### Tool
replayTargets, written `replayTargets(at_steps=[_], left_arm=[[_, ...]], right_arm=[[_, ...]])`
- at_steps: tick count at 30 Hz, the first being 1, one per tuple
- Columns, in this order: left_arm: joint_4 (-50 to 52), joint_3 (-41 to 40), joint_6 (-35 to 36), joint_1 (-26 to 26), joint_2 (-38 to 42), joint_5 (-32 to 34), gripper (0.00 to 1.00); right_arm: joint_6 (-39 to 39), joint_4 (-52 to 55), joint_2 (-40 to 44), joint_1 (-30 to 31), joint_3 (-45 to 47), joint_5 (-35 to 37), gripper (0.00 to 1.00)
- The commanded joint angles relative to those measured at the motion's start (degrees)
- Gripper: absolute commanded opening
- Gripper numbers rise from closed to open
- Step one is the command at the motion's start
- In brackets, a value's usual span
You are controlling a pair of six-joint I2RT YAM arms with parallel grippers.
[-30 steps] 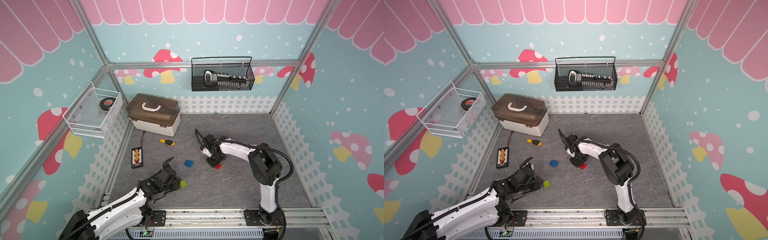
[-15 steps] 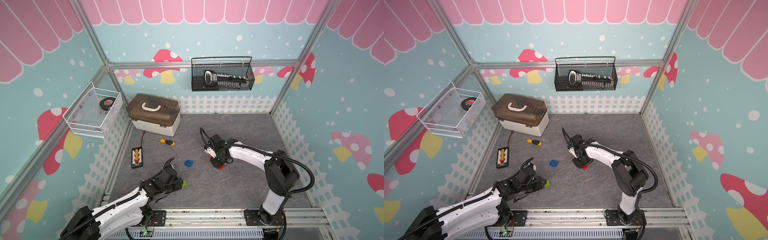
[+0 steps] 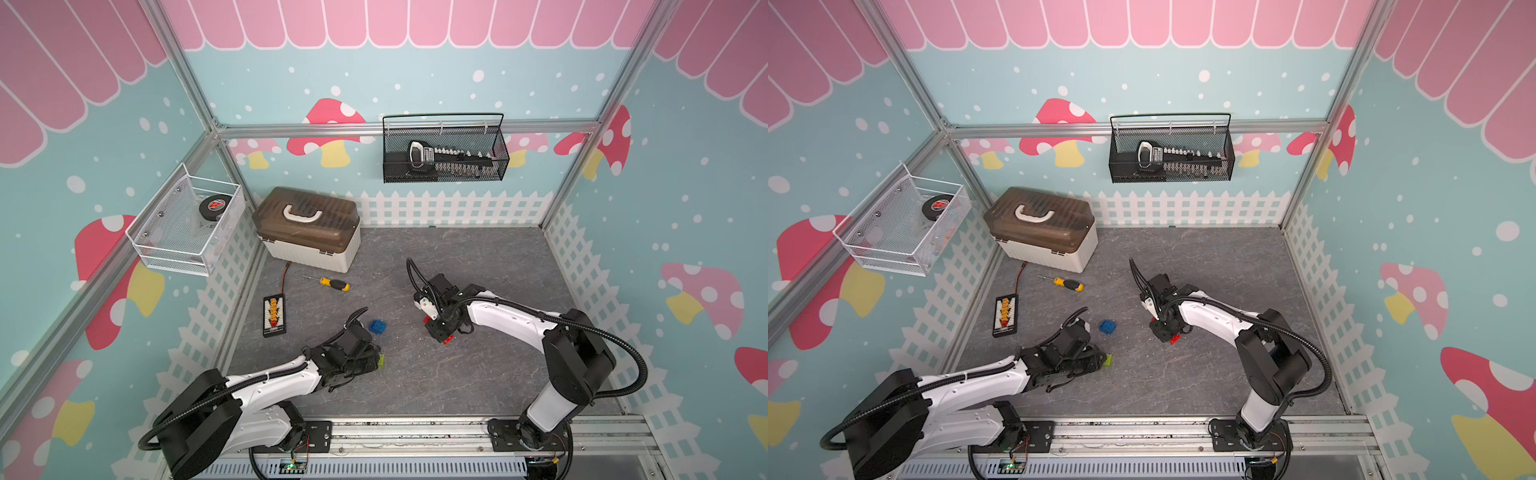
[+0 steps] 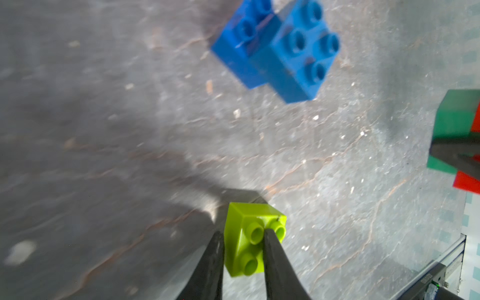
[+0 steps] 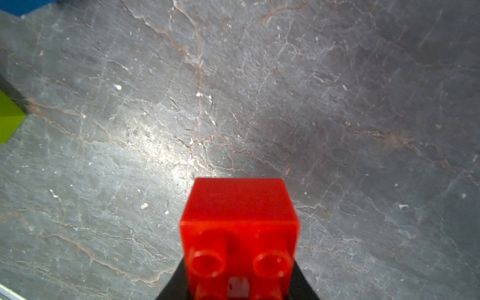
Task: Assemble the letter y with lego
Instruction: Move the lego brick at the center of the board.
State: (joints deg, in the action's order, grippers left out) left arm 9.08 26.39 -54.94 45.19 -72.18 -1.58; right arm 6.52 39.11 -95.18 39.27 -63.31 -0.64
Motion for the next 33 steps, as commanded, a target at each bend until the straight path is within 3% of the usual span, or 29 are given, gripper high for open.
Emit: replayTargets(at_steps=[1,18,25,33], left_arm=[[-2.4,3.4,0.3,0.7,-5.1,-0.2,0.25],[-6.0,21.1,5.9,3.9,-23.7,-4.3,0.25],[0.3,21.6,10.0,3.9,-15.3,-1.7,0.51],[8.2,10.5,10.1,3.0,3.9,4.5,0.53]], right_arm=[[1.0,-0.9,1.8,-0.1,1.3,0.6,0.27],[0.5,0.1,3.8,-1.5,1.7,1.1,0.27],[-4.0,2.2,2.9,-0.4,-1.0,-1.1,0.26],[-12.6,6.1,-2.5,3.9,-6.5,-2.2,0.26]])
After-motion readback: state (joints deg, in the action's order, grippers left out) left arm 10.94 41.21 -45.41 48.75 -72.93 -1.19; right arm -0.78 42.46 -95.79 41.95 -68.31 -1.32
